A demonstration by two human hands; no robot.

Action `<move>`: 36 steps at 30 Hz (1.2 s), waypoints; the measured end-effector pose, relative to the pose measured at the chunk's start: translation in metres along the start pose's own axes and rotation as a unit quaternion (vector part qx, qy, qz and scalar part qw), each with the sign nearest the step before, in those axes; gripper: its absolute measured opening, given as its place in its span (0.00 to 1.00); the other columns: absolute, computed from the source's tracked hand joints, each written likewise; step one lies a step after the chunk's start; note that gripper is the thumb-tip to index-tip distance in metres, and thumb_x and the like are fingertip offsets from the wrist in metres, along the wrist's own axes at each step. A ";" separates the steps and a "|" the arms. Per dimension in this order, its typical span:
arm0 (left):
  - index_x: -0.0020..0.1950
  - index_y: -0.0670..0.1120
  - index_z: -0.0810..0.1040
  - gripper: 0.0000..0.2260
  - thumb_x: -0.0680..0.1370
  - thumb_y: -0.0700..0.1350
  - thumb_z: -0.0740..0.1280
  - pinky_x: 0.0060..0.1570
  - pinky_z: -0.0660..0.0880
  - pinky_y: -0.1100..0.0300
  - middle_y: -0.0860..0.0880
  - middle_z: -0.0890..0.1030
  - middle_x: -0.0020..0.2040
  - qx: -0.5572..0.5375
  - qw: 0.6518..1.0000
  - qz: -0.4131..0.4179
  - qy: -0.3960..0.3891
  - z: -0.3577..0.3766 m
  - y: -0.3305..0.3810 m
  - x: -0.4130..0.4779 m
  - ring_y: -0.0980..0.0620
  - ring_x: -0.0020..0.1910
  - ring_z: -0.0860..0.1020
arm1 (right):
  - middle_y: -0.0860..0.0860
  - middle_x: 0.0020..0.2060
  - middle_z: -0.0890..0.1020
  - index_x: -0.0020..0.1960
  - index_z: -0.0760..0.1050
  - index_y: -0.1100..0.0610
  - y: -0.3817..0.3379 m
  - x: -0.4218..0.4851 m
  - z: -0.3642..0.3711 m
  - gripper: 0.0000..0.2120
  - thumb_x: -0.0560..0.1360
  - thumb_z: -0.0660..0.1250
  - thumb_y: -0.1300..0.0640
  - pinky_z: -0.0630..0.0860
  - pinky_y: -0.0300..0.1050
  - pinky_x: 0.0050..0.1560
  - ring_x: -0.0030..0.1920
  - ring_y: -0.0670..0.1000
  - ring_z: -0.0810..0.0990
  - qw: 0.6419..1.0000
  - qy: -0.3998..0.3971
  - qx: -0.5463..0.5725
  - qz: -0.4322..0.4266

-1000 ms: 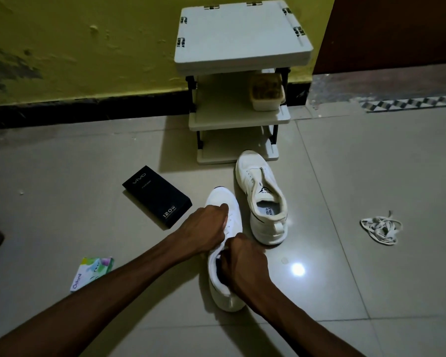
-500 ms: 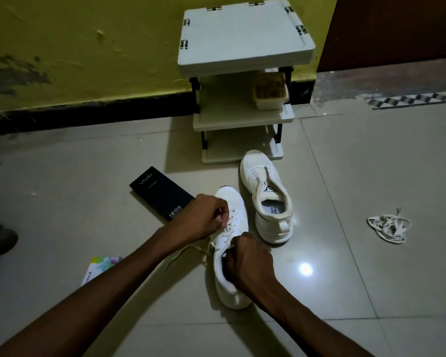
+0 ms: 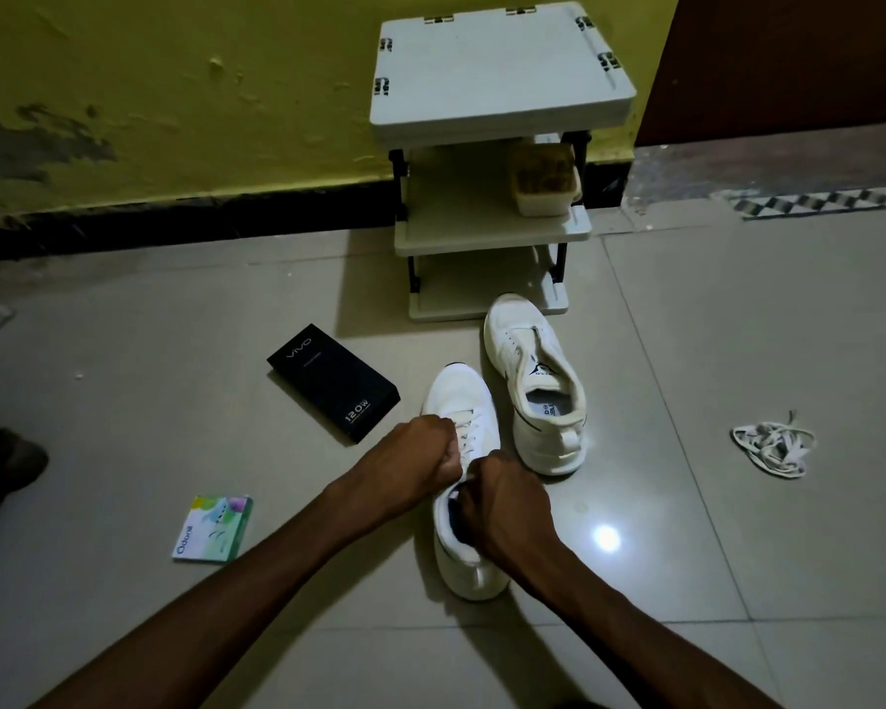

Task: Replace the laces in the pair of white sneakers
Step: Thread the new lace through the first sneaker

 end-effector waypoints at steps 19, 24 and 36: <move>0.46 0.49 0.83 0.03 0.74 0.42 0.70 0.41 0.74 0.63 0.51 0.83 0.42 -0.062 0.998 0.024 -0.015 -0.023 -0.016 0.002 0.56 0.40 0.79 | 0.54 0.47 0.81 0.50 0.78 0.58 0.001 0.000 0.004 0.09 0.76 0.64 0.53 0.66 0.38 0.43 0.47 0.53 0.80 1.000 -0.006 -0.010 0.010; 0.46 0.48 0.85 0.03 0.73 0.44 0.73 0.44 0.75 0.67 0.53 0.84 0.43 -0.148 0.983 0.058 0.089 0.000 -0.025 -0.010 0.60 0.41 0.80 | 0.56 0.46 0.80 0.48 0.76 0.59 0.001 0.000 0.006 0.08 0.77 0.61 0.55 0.72 0.44 0.43 0.46 0.57 0.79 1.000 -0.005 -0.014 0.020; 0.43 0.42 0.80 0.04 0.75 0.42 0.68 0.40 0.70 0.70 0.53 0.80 0.39 -0.279 0.952 0.037 0.123 0.019 -0.020 -0.008 0.60 0.38 0.77 | 0.55 0.52 0.80 0.55 0.77 0.59 0.004 0.001 0.008 0.10 0.79 0.62 0.55 0.67 0.36 0.48 0.52 0.54 0.79 1.000 -0.012 0.013 0.024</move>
Point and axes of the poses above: each hand's wrist, its own x-axis towards the middle knuckle, its own z-axis out of the palm, y = z × x, the point moved 1 cm from there along x, towards the middle knuckle
